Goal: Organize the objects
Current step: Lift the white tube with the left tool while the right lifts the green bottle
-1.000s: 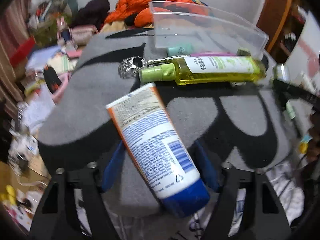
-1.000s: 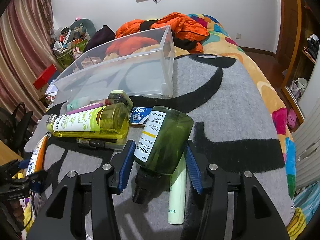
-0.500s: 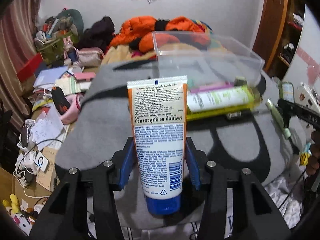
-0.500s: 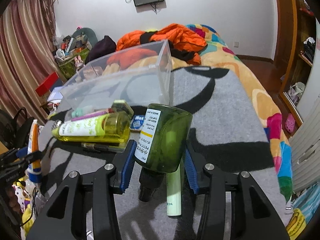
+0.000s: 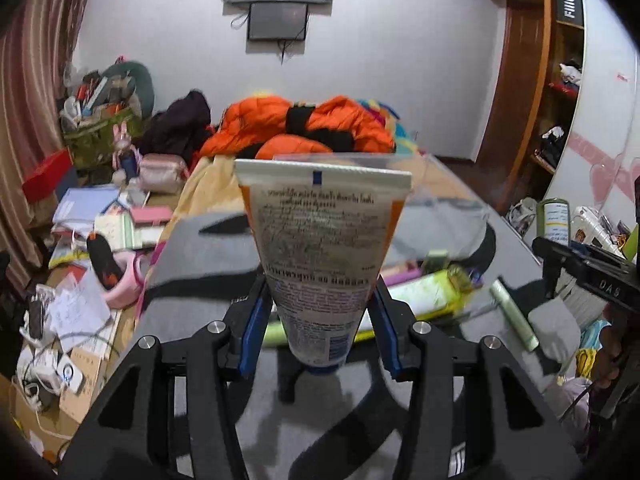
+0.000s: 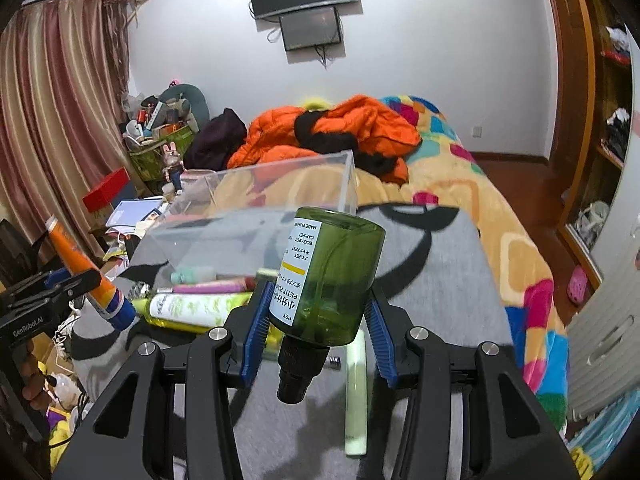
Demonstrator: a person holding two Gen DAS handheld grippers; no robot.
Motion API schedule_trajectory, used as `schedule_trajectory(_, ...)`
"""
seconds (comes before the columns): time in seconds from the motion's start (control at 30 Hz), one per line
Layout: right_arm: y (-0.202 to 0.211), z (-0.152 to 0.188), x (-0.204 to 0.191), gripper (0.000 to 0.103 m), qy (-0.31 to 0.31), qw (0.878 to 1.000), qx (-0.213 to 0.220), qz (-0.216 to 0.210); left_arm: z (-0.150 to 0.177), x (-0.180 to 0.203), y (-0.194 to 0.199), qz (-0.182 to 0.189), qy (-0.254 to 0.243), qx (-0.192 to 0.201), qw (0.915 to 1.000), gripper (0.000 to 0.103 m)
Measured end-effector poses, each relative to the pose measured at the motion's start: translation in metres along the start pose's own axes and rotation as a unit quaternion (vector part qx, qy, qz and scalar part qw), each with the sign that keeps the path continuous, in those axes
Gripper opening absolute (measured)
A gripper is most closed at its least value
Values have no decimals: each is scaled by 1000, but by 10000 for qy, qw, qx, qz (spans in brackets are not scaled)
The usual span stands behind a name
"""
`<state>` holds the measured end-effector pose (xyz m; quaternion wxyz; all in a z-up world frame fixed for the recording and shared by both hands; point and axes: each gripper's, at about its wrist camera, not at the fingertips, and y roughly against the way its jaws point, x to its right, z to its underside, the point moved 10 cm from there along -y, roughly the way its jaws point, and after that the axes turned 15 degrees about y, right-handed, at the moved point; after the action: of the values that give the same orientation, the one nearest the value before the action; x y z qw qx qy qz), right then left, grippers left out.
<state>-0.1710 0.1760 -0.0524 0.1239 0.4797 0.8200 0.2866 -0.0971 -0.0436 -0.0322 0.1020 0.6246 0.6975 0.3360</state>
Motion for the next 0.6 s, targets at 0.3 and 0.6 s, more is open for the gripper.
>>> schedule_trajectory(0.3, -3, -35, -5, 42, 206, 9995, 257, -17, -32, 21, -2, 188, -66, 313, 9993, 47)
schedule_trajectory(0.6, -9, -83, -5, 42, 347, 9976, 592, 79, -66, 30, -17, 339, -8, 430, 9985, 48)
